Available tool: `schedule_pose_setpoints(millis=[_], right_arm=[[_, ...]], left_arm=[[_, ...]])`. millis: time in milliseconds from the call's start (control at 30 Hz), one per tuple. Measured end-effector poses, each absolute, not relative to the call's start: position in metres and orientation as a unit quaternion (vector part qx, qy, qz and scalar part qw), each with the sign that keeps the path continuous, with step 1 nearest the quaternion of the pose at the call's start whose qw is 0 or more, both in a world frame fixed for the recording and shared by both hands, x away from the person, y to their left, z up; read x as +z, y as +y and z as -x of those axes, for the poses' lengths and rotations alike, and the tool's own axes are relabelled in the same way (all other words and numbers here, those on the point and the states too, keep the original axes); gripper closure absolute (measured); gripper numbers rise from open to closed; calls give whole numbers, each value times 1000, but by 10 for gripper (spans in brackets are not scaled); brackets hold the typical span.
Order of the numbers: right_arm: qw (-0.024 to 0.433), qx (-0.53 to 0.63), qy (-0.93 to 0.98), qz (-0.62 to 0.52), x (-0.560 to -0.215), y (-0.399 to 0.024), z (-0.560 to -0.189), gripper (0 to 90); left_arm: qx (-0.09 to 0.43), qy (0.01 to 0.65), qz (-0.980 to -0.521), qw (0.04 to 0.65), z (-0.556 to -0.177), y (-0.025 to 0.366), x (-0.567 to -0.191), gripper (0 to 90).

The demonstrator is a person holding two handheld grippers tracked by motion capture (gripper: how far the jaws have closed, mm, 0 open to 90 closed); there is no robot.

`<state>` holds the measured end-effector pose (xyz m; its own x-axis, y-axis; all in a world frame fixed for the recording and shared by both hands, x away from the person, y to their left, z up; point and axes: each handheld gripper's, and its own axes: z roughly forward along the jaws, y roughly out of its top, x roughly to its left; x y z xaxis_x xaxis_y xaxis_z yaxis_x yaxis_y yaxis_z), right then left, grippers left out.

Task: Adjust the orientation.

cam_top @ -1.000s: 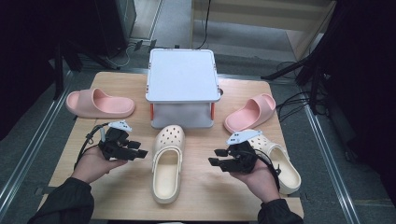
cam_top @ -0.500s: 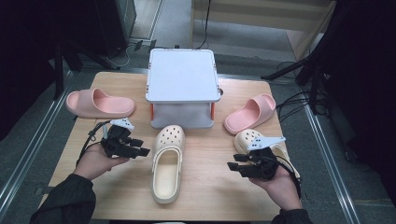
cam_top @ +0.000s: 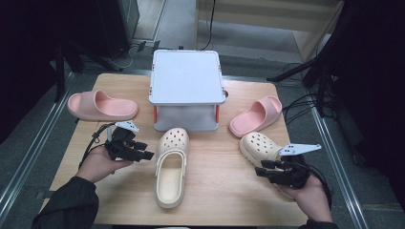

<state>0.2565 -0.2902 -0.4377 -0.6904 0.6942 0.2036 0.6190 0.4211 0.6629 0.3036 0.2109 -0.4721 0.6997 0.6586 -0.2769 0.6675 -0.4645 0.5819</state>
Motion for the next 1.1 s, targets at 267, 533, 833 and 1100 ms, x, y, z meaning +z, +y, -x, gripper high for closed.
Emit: schedule_pose_setpoints(millis=[267, 533, 833, 1100], right_arm=[[70, 374, 819, -429, -435, -323, -255, 586], [104, 344, 813, -458, -445, -337, -262, 512], [99, 307, 833, -449, -466, -317, -284, 591], [86, 307, 831, -456, -471, -310, -295, 762]], left_arm=[[-8, 388, -856, 341, -304, 211, -472, 462], [-9, 389, -856, 340, -304, 211, -473, 460], [-8, 390, -856, 339, -304, 209, -474, 460], [-8, 391, -856, 339, -304, 210, -475, 459]])
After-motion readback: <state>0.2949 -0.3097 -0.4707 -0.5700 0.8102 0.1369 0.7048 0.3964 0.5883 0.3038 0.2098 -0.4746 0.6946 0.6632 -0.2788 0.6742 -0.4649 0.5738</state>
